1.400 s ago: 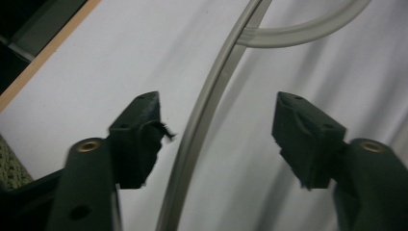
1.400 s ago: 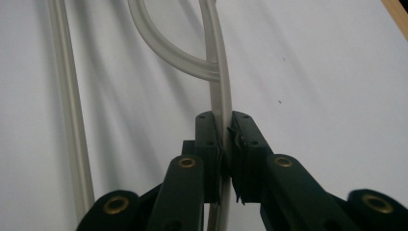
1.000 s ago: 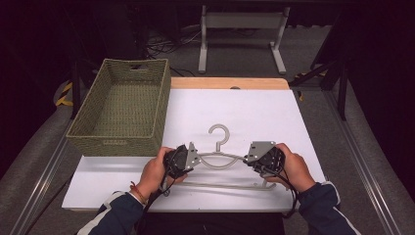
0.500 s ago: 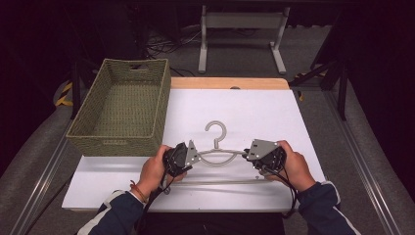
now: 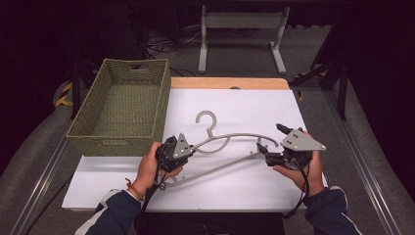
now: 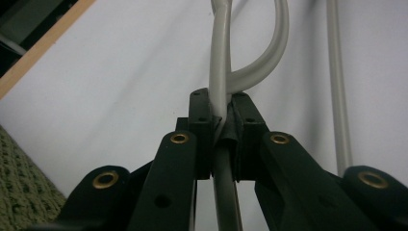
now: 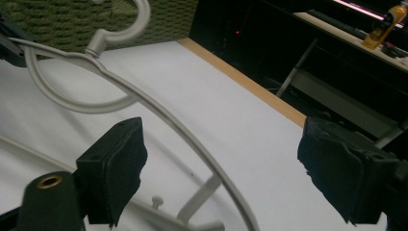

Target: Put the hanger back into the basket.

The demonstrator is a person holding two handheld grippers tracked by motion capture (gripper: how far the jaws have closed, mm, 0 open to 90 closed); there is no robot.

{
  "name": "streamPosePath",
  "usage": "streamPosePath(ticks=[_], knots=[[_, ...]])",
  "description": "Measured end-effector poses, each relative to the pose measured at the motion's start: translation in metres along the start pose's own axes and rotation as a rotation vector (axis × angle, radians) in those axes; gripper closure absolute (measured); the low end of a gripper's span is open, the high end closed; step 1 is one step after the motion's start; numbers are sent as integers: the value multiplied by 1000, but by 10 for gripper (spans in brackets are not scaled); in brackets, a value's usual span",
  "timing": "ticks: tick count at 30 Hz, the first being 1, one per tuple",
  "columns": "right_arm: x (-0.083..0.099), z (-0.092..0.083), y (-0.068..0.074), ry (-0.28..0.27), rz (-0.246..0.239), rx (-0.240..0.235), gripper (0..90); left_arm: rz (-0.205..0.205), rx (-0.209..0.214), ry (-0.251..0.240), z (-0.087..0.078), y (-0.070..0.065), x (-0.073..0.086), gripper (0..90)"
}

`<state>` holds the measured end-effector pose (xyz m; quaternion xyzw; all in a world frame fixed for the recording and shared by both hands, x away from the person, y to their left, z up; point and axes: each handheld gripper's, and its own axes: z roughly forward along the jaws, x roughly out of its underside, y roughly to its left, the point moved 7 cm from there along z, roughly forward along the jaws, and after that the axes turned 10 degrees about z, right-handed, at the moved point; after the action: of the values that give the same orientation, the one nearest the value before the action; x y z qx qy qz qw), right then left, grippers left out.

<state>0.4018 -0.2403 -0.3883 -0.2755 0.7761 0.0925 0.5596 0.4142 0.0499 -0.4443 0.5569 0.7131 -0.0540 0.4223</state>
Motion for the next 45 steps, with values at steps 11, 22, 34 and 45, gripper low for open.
streamPosePath(ticks=[11, 22, 34, 45], knots=[[36, -14, -19, -23, 123, 42, 166, -79, -41, -84, -17, 16, -3, 820], [61, -1, -10, 67, 107, 11, 165, -146, -54, -163, -33, 30, -7, 821], [66, 6, -4, 97, 89, -10, 165, -202, -99, -229, -54, 51, -12, 821], [70, 12, 4, 119, 75, -35, 164, -289, -162, -235, -73, 96, -1, 821]])
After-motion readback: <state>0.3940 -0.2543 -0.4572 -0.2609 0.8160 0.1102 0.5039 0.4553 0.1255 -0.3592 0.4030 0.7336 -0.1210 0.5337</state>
